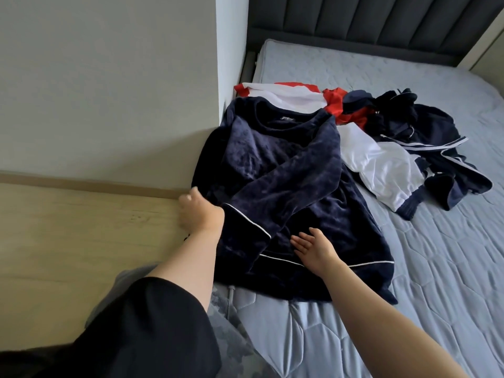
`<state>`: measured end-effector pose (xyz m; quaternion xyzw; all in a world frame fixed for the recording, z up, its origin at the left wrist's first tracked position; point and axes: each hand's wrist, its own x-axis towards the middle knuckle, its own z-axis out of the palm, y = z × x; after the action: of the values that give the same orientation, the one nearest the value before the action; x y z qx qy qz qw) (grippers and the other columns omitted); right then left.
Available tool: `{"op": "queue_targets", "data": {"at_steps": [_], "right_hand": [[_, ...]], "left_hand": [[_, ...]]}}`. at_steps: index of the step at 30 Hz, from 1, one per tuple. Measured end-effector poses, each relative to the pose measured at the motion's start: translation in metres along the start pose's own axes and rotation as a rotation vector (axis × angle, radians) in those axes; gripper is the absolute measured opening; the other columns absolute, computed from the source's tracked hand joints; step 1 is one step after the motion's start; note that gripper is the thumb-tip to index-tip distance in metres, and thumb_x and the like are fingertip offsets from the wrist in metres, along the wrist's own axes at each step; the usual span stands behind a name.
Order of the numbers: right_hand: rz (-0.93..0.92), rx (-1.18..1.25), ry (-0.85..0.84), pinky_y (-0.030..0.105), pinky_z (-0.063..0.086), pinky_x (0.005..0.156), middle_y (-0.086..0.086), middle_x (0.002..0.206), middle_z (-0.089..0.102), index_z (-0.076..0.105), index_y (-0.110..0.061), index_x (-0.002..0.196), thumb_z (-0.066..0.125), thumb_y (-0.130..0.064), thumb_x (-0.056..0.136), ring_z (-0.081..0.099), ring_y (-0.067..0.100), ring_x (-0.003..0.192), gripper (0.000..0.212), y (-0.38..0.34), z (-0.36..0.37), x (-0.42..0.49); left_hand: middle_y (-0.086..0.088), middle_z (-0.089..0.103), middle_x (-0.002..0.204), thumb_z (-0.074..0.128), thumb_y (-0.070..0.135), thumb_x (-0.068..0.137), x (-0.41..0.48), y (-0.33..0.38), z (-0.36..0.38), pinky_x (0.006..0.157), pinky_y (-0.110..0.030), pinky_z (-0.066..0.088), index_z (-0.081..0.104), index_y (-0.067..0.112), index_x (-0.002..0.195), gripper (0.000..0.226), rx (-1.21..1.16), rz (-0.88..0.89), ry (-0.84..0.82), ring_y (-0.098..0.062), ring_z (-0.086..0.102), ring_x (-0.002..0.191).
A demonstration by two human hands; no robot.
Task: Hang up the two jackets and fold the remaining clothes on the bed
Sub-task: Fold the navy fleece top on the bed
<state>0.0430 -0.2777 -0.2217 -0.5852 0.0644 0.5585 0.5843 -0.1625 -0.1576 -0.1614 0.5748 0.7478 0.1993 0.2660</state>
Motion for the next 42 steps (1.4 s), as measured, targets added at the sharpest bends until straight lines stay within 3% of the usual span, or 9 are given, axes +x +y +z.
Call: {"op": "queue_targets", "data": {"at_steps": [4,10,18,22,26,33,36,39,42], "right_hand": [[-0.013,-0.066,-0.006,0.036,0.036,0.095,0.021,0.127,0.054,0.043,0.001,0.132,0.035,-0.028,0.099,0.051,0.031,0.121,0.044,-0.003,0.000,0.004],[-0.286,-0.315,0.138,0.030,0.052,0.064,0.014,0.085,0.067,0.055,-0.006,0.101,0.044,-0.015,0.094,0.066,0.024,0.076,0.015,-0.025,-0.003,0.006],[-0.562,-0.457,0.393,0.032,0.046,0.075,0.007,0.090,0.064,0.059,-0.016,0.079,0.049,-0.016,0.090,0.058,0.016,0.081,0.015,-0.083,-0.021,0.040],[-0.431,-0.255,0.320,0.026,0.045,0.069,0.003,0.093,0.062,0.054,-0.014,0.100,0.043,-0.015,0.092,0.058,0.015,0.085,0.014,-0.113,-0.016,0.066],[-0.372,-0.186,0.254,0.025,0.039,0.056,0.001,0.075,0.055,0.052,-0.018,0.078,0.038,-0.018,0.092,0.050,0.014,0.062,0.020,-0.138,0.000,0.082],[-0.287,-0.138,0.008,0.030,0.056,0.066,0.006,0.066,0.066,0.069,-0.014,0.069,0.052,-0.025,0.089,0.066,0.022,0.064,0.029,-0.173,0.024,0.085],[-0.333,0.010,0.066,0.022,0.051,0.052,0.002,0.071,0.063,0.067,-0.019,0.075,0.048,-0.037,0.093,0.062,0.016,0.057,0.031,-0.192,0.024,0.086],[-0.404,0.197,0.147,0.027,0.049,0.066,0.000,0.101,0.059,0.055,-0.019,0.102,0.045,-0.042,0.095,0.060,0.016,0.086,0.025,-0.213,0.014,0.089],[-0.395,0.273,0.150,0.027,0.052,0.056,0.003,0.085,0.068,0.058,-0.015,0.090,0.048,-0.034,0.095,0.067,0.016,0.075,0.022,-0.208,0.010,0.091]], "left_hand": [[-0.005,0.045,0.132,0.055,0.014,0.084,-0.014,0.010,0.026,0.097,-0.036,0.035,0.045,0.017,0.134,0.052,0.196,0.684,-0.027,-0.025,0.038,0.122],[-0.002,0.031,0.149,0.052,0.043,0.091,-0.040,0.017,0.070,0.114,-0.037,0.018,0.031,0.020,0.145,0.062,0.364,0.922,-0.303,-0.019,0.019,0.140],[-0.005,0.005,0.158,0.062,0.045,0.084,-0.028,0.044,0.097,0.113,-0.055,0.002,0.006,0.025,0.150,0.088,0.538,0.890,-0.365,-0.025,-0.007,0.146],[-0.006,0.000,0.159,0.063,0.043,0.084,-0.026,0.055,0.113,0.113,-0.056,0.001,-0.006,0.028,0.150,0.097,0.538,0.904,-0.376,-0.027,-0.009,0.145],[-0.004,-0.005,0.159,0.063,0.038,0.084,-0.021,0.063,0.129,0.113,-0.054,0.000,-0.012,0.030,0.148,0.099,0.523,0.971,-0.392,-0.026,-0.013,0.145],[-0.002,-0.010,0.159,0.059,0.040,0.084,0.003,0.055,0.140,0.115,-0.047,-0.006,-0.006,0.031,0.150,0.093,0.498,0.936,-0.547,-0.023,-0.017,0.144],[0.000,-0.011,0.159,0.058,0.041,0.081,0.006,0.053,0.142,0.114,-0.044,-0.009,-0.003,0.032,0.150,0.092,0.440,0.926,-0.600,-0.021,-0.018,0.144],[0.002,-0.011,0.158,0.058,0.041,0.081,0.008,0.051,0.142,0.112,-0.040,-0.012,-0.001,0.031,0.150,0.091,0.416,0.905,-0.627,-0.018,-0.019,0.143],[0.002,-0.012,0.158,0.056,0.045,0.082,0.007,0.049,0.141,0.112,-0.039,-0.013,-0.002,0.030,0.150,0.091,0.431,0.913,-0.618,-0.018,-0.020,0.143]]}}
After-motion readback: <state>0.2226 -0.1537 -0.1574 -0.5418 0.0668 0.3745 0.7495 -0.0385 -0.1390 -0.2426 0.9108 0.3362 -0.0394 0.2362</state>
